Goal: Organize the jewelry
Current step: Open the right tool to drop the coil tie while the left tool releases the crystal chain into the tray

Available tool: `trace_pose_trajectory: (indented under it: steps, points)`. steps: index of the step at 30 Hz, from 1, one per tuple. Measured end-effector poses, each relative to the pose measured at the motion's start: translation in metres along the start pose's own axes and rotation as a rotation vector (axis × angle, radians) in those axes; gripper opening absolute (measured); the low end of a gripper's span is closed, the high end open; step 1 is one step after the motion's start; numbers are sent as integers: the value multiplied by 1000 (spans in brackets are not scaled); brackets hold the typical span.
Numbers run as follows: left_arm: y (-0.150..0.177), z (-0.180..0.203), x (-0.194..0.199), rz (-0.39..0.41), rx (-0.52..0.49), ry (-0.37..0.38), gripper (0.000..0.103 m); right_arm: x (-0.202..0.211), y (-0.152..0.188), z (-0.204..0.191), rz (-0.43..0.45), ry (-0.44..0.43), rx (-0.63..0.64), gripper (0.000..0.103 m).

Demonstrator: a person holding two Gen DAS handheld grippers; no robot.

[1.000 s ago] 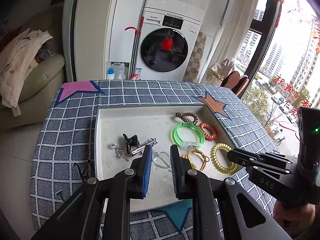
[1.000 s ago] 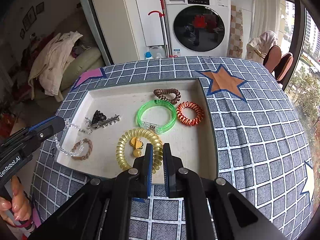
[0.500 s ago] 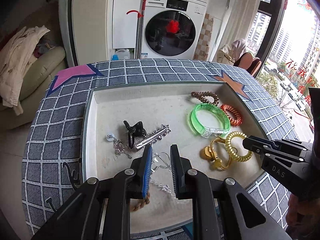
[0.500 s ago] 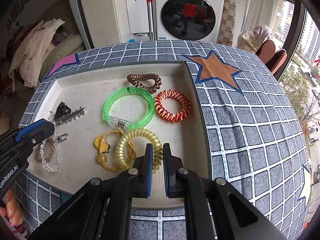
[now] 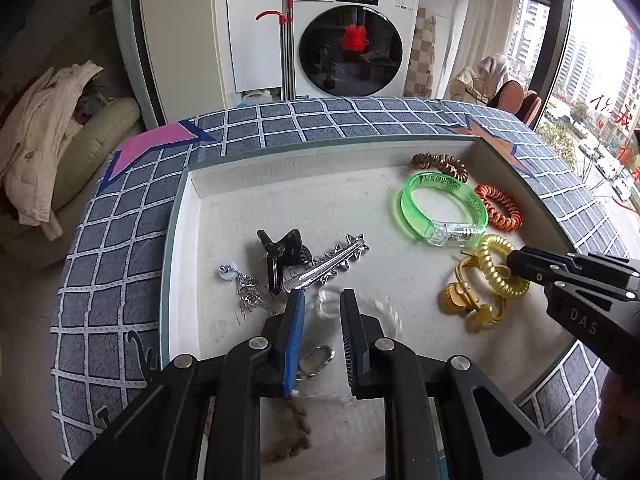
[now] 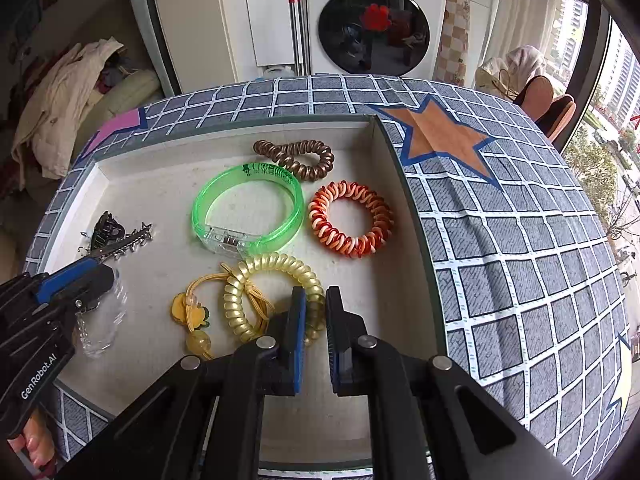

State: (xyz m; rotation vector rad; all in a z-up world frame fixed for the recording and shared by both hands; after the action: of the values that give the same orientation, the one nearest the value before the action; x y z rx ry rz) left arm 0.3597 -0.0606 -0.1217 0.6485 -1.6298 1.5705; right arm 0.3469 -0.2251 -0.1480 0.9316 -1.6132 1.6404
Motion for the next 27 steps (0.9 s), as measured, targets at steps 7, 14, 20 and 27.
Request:
trace_pose_trajectory:
  steps: [7,14,20,27]
  points:
    - [0,0,3,-8,-3,-10,39,2,1,2,-7,-25,-24,44]
    - [1,-1,18,29,-5,-36,39,21,0,-1,27,-73,-42,56]
    - [-1,-2,29,48,6,-44,39,34,-2,-3,55,-90,-49,59]
    - [2,-6,37,59,7,-64,39,38,-1,-3,61,-93,-54,59]
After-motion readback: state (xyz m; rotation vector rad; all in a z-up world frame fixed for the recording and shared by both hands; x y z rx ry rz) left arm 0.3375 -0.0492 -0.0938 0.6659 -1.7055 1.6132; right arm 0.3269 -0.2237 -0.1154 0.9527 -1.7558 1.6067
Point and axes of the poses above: each gripper's, at about its wrist camera, not at the fingertips, and x roughly against the way its jaws point, z to its right, y to its underside, the point moved 7 cm from there along -x, roughly the way its jaws point, and after that the axes turned 2 degrees about x, right-handed, at the moved point
